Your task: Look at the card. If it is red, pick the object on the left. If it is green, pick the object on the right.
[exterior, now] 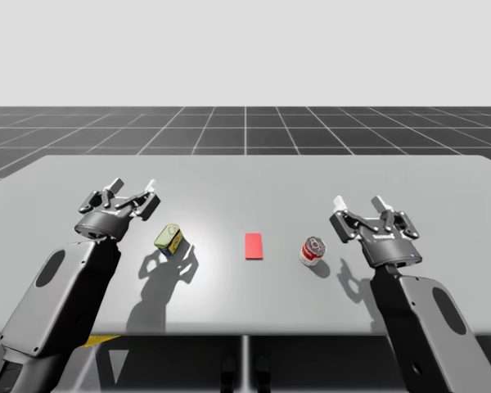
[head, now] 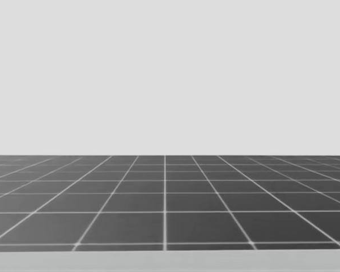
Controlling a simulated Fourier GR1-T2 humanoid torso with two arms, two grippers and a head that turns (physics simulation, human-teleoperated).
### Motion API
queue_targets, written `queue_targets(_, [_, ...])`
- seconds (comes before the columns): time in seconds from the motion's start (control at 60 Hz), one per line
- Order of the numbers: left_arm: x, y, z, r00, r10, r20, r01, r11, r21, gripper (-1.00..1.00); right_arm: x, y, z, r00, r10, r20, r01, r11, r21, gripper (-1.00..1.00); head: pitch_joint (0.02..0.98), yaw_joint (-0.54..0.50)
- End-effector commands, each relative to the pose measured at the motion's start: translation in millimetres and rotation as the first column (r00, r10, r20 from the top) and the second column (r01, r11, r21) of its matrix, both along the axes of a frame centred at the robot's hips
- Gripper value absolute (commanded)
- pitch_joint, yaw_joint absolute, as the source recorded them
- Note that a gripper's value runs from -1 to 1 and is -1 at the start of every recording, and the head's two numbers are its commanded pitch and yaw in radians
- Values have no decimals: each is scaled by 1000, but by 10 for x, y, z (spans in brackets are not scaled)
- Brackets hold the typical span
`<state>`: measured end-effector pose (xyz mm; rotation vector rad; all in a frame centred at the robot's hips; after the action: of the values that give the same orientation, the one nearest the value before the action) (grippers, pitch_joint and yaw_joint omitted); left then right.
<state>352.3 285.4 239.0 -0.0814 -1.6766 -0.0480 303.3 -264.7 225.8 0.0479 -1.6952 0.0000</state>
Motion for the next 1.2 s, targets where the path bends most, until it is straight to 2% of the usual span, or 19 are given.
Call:
queue_targets(0.017, [-2,-7,-3,1000,2,5,-2,1000,9,-1000,-21,9,-15,1000,-28,1,28,999,19,-1000,74,-19])
queue_targets(0.15, [-7,-9,-3,1000,3,8,-4,1000,11,-1000,-11,8,-3,1000,28,-10,-28,1000,3,-1000,92,-20])
queue_targets(0.267, [-12,-8,-1,1000,3,11,-3,1000,10,-1000,-14,11,3,1000,-4,-1,4,1000,-3,-1000,151,-20])
queue_targets(0.5, [-8,-3,2,1000,2,19,-2,1000,16,-1000,13,12,-9,999,-37,27,38,999,-12,-1000,356,-24])
queue_targets(0.85, [-10,-9,26,999,-9,35,8,1000,25,-1000,38,-15,-11,999,-44,25,45,999,-13,-1000,683,-10])
queue_targets(1.067, [-21,-21,46,999,-13,42,12,999,30,-1000,44,-25,-7,999,-45,23,45,999,-13,-1000,817,-31])
queue_targets(1.2, [-21,-33,46,999,-14,41,13,999,32,-1000,48,-28,-2,999,-45,23,45,999,-13,-1000,851,-33])
